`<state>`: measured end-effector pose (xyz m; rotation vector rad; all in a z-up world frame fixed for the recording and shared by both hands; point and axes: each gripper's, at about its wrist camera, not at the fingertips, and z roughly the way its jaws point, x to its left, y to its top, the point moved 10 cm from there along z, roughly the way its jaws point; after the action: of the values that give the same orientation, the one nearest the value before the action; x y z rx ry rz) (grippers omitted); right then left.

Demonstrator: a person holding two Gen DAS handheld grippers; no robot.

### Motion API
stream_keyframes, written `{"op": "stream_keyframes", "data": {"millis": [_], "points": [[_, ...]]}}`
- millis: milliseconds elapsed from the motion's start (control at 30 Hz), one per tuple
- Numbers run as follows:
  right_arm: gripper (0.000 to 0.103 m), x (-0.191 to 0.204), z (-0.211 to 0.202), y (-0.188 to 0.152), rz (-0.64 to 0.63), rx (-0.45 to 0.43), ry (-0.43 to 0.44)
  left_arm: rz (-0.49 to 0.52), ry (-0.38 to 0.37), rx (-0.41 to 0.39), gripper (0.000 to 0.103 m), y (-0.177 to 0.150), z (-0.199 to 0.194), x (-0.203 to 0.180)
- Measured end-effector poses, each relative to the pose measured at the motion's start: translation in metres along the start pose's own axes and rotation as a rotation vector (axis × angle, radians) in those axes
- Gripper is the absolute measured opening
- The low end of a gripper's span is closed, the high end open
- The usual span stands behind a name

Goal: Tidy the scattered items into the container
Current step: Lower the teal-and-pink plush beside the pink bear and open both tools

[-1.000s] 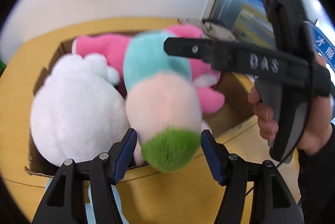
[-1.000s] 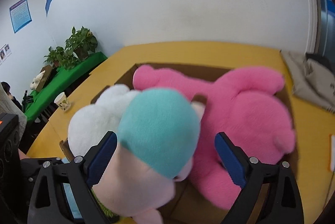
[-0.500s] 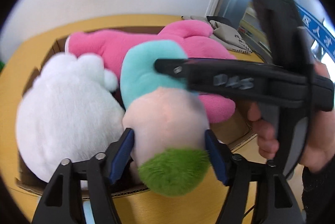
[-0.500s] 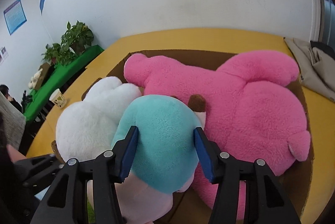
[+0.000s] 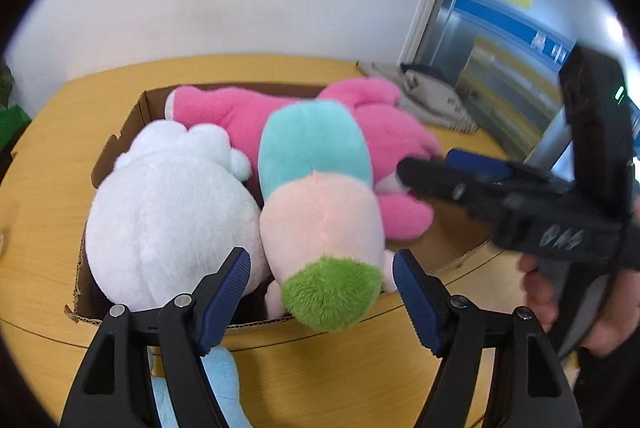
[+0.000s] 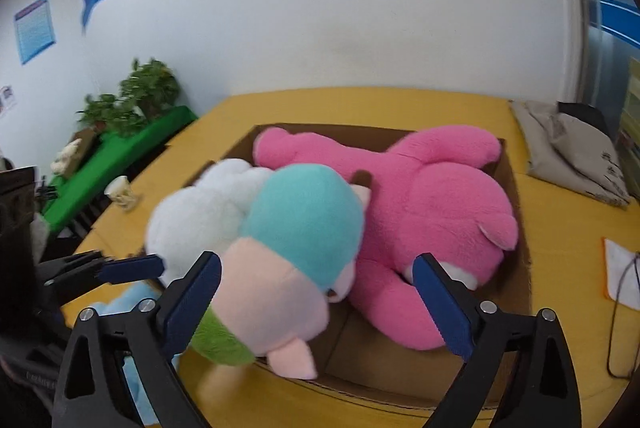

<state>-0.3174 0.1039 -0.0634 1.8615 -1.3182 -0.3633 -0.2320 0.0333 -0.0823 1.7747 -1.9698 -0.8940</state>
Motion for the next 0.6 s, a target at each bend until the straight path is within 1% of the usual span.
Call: {"op": "stream_keyframes", "data": {"millis": [33, 67, 100, 133, 167, 233, 267, 300, 367, 400, 533, 600], "points": [[0.096, -0.005, 0.0, -0.003, 0.043, -0.002, 0.013, 0.007, 0.017, 0.022, 0.068, -0.002, 0.011, 0.001], [0.096, -0.009, -0.002, -0.007, 0.073, -0.005, 0.024, 0.001, 0.0, 0.035, 0.068, -0.003, 0.019, 0.001], [0.096, -0.012, -0.003, -0.012, 0.083, -0.002, 0.026, -0.015, -0.04, 0.046, 0.068, -0.002, 0.026, 0.001], [0.096, -0.015, -0.005, -0.019, 0.079, 0.008, 0.018, -0.025, -0.063, 0.056, 0.068, -0.002, 0.031, 0.001], [0.096, -0.017, -0.006, -0.027, 0.067, 0.021, 0.008, -0.025, -0.063, 0.059, 0.068, -0.002, 0.036, 0.001], [0.096, -0.024, -0.011, -0.041, 0.05, 0.037, -0.014, -0.017, -0.04, 0.06, 0.068, 0.001, 0.045, 0.0], [0.096, -0.03, -0.015, -0.047, 0.053, 0.039, -0.023, -0.011, -0.01, 0.077, 0.066, -0.002, 0.051, 0.0], [0.096, -0.036, -0.019, -0.053, 0.068, 0.038, -0.028, -0.006, 0.017, 0.099, 0.062, -0.007, 0.058, 0.002], [0.096, -0.048, -0.025, -0.062, 0.112, 0.036, -0.027, -0.019, 0.021, 0.138, 0.059, -0.018, 0.071, 0.003], [0.096, -0.052, -0.027, -0.065, 0.128, 0.038, -0.026, -0.023, 0.015, 0.141, 0.059, -0.022, 0.072, 0.002], [0.097, -0.051, -0.032, -0.078, 0.116, 0.054, -0.016, -0.03, 0.003, 0.083, 0.059, -0.023, 0.049, 0.001], [0.101, -0.047, -0.035, -0.081, 0.103, 0.047, -0.018, -0.045, -0.007, 0.035, 0.059, -0.02, 0.026, 0.003]]}}
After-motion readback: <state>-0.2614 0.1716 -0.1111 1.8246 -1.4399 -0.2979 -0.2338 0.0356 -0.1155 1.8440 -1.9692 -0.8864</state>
